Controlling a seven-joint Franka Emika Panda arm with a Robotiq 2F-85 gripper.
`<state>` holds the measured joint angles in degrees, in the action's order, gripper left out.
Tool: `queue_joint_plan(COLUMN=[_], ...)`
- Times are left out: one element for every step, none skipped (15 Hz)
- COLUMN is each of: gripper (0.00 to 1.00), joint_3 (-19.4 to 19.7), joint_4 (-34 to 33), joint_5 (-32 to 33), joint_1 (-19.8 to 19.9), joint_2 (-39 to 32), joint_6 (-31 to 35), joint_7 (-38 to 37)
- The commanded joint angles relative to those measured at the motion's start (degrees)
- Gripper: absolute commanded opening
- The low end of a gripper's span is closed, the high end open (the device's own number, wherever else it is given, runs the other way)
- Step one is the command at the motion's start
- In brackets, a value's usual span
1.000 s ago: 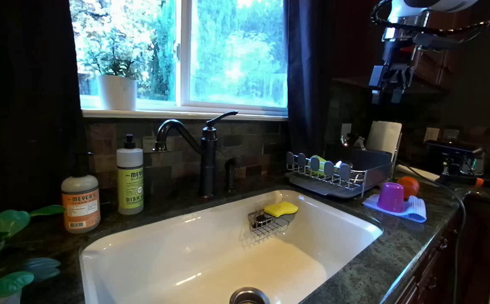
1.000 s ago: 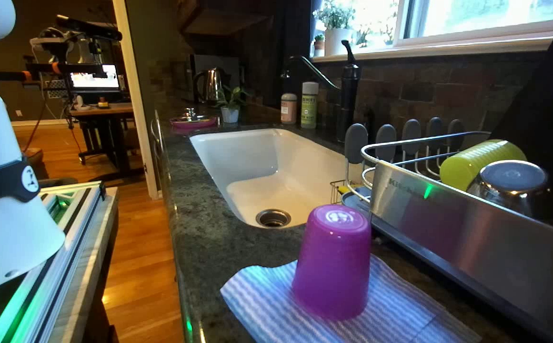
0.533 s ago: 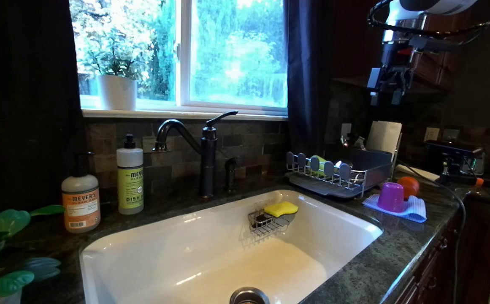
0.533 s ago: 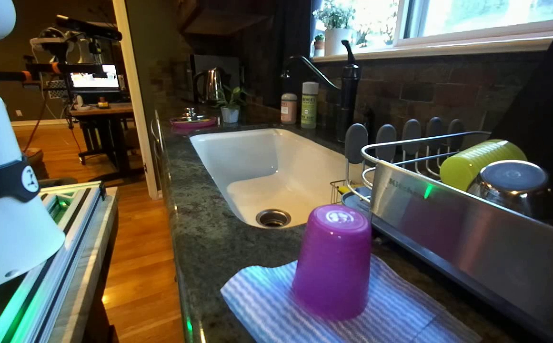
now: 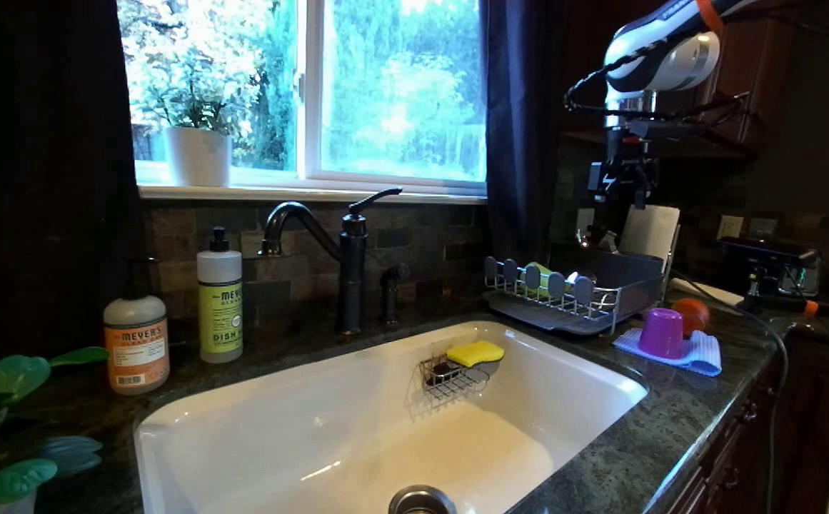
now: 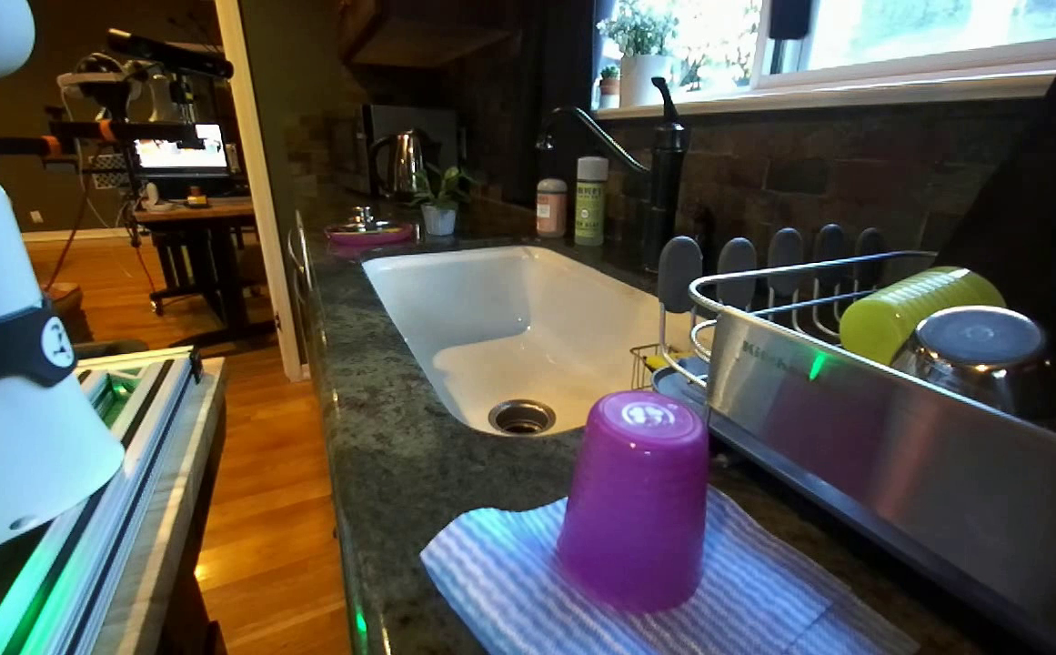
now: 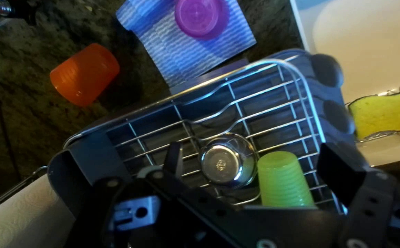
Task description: Move the yellow cup on the drying rack and place it next to the purple cup
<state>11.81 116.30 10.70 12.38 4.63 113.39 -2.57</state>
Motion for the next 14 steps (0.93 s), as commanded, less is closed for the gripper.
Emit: queue_joint_plan(gripper=[1.0,1.0,1.0,1.0,1.0,1.0,1.0,1.0,1.0,1.0,1.0,1.0,1.0,1.0], joint_3=[2.03,2.62,3.04,3.23,3.43,3.17,3.34,3.39,3.39,3.69,3.46,2.91,2.9,2.91], joint_4=[-11.67,-13.99,-16.63,-17.82,-19.1,-14.82,-16.49,-17.54,-18.01,-17.74,-19.25,-19.6,-19.64,-20.15], joint_5=[-1.81,-2.94,-4.6,-5.04,-4.97,-3.3,-3.59,-3.77,-3.86,-3.03,-4.62,-6.35,-7.26,-8.28], joint_1=[1.77,2.32,2.97,3.45,3.78,3.09,3.46,3.67,3.72,3.46,4.31,5.38,6.27,7.22], joint_2=[-12.32,-14.72,-16.63,-17.73,-17.99,-15.83,-16.92,-17.44,-17.61,-18.01,-19.93,-20.71,-21.67,-22.86], joint_6=[-3.84,-5.52,-8.76,-10.52,-12.45,-8.06,-9.57,-10.36,-10.56,-8.49,-10.7,-11.58,-10.6,-10.26], joint_7=[-4.8,-5.17,-3.21,-2.03,-1.77,-2.87,-2.68,-2.61,-2.6,-5.41,-1.99,4.92,9.0,13.11])
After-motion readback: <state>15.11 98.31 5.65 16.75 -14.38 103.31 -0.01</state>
